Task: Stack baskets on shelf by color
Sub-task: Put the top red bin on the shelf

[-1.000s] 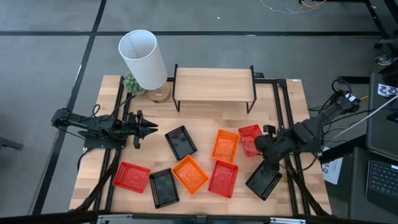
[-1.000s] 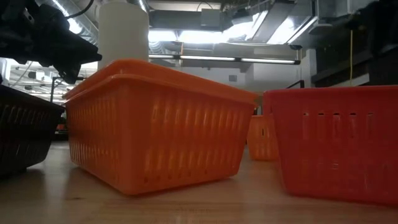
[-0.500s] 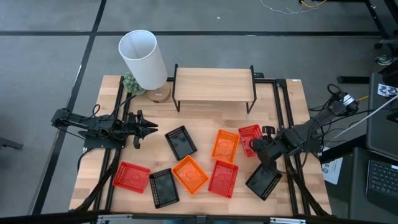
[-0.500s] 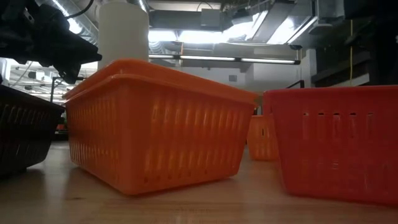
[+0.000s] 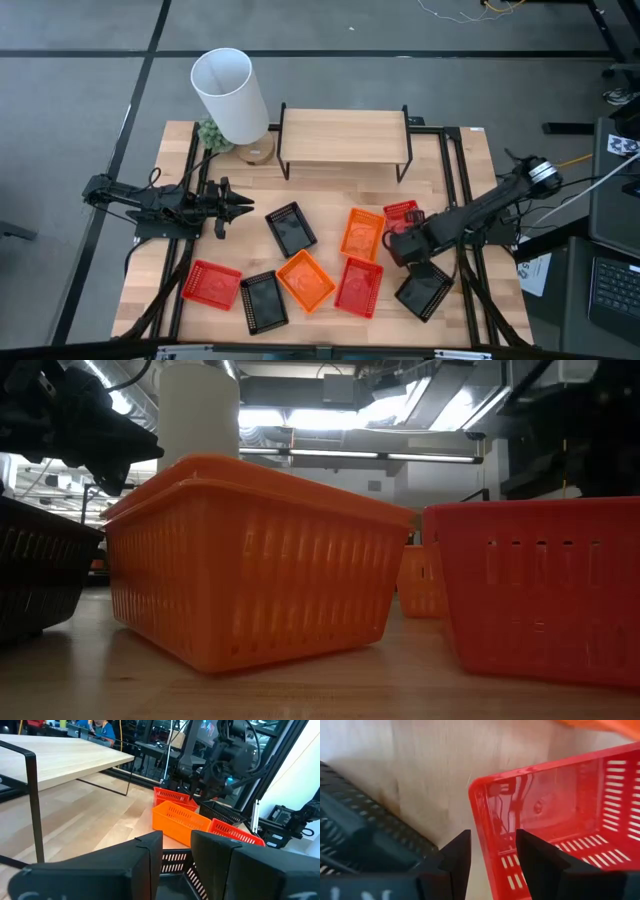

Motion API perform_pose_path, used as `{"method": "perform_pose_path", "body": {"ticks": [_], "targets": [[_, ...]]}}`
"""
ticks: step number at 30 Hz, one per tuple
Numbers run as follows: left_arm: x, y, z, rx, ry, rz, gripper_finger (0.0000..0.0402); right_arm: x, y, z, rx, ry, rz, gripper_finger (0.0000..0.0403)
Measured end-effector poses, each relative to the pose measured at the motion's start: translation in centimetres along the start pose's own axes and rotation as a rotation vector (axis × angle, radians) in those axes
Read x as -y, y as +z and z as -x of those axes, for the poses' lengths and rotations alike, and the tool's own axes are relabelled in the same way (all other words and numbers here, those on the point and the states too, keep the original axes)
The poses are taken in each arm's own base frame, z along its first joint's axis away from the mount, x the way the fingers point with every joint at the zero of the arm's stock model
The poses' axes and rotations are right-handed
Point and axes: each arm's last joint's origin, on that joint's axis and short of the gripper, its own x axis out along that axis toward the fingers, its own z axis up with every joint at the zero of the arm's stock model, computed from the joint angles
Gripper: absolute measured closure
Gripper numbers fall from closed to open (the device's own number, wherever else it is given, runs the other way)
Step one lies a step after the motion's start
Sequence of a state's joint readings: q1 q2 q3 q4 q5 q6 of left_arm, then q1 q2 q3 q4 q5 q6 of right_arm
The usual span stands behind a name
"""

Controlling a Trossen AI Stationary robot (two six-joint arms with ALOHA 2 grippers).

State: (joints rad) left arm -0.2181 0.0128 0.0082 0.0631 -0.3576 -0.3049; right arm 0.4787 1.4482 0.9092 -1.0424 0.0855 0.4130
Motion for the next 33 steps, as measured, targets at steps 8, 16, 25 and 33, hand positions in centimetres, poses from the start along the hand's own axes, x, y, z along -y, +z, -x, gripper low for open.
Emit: {"method": "perform_pose_path", "body": {"ticks": [8,16,25,33], "targets": [[0.0,0.0,0.0,-0.001,0.000,0.005,0.0308,-0.8,1.1,-2.8,-0.089,-0.038,0.009,0.0247],[0.0,0.0,0.0,-0.001,0.000,0.006,0.0308,-0.9,1.4,-3.9,-0.138,-0.060,0.008,0.0260],[0.0,0.0,0.0,-0.002,0.000,-0.001,0.0308,-0.9,1.4,-3.9,-0.129,-0.088,0.013,0.0392],[0.1,0.0,0.0,-0.014,-0.029,0.123,0.0308,-0.7,1.4,-3.7,-0.121,-0.127,-0.029,0.0400]]}}
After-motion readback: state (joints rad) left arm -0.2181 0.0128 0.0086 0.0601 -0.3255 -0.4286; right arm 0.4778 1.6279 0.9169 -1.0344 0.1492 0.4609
